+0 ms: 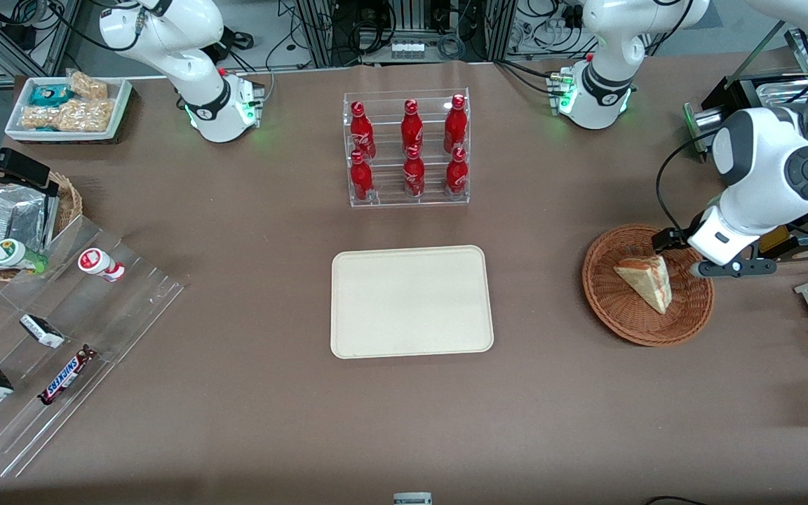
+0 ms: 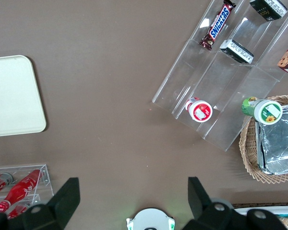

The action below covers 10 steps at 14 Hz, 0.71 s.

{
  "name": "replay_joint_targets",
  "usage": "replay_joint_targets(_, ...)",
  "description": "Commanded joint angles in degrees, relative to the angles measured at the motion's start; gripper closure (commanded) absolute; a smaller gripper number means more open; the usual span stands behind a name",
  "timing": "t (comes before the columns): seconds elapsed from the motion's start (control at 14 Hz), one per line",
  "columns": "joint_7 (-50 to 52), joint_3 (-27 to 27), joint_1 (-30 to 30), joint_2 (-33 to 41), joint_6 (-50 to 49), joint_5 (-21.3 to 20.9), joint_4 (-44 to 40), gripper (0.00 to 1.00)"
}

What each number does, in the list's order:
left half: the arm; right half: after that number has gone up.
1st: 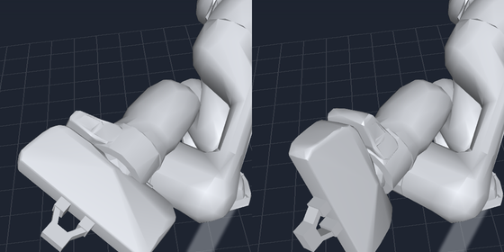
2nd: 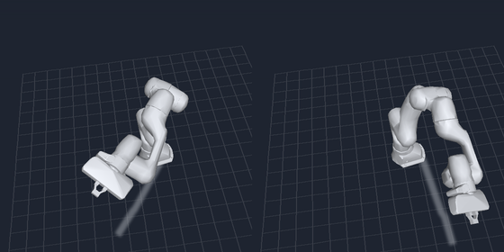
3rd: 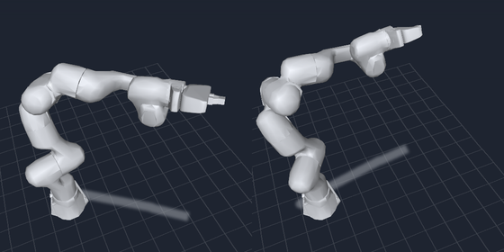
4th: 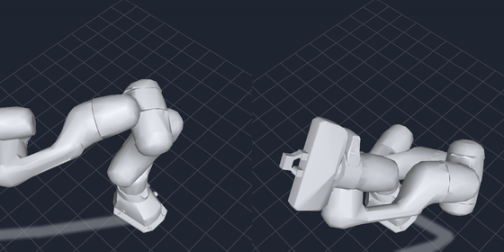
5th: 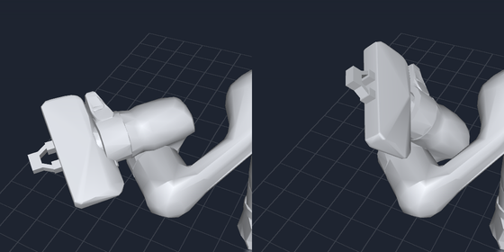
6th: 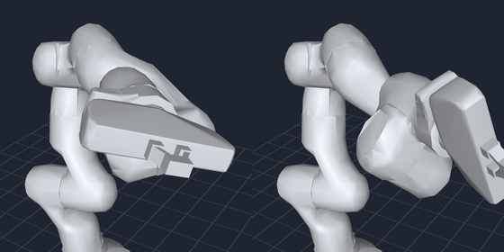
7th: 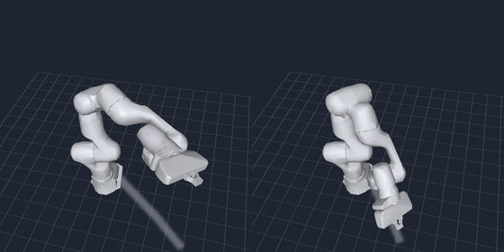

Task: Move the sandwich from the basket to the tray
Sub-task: 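Lower the left gripper and close it on the wrapped sandwich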

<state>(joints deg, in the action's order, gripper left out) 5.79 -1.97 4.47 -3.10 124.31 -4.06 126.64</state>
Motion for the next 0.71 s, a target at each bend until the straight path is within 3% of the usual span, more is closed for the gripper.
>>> replay_joint_targets(0.0,15.1,-0.6,0.3,-2.4,3.1,-0.9,-0.1,0.0)
replay_joint_targets(0.36,48.4,-1.0,-2.1,-9.4,12.5,-0.9,-0.3,0.0)
replay_joint_targets(0.57,50.4,-1.0,-2.2,-10.9,13.3,-0.9,0.2,0.0)
replay_joint_targets(0.64,50.5,-1.0,-2.2,-11.1,13.1,-0.9,0.2,0.08)
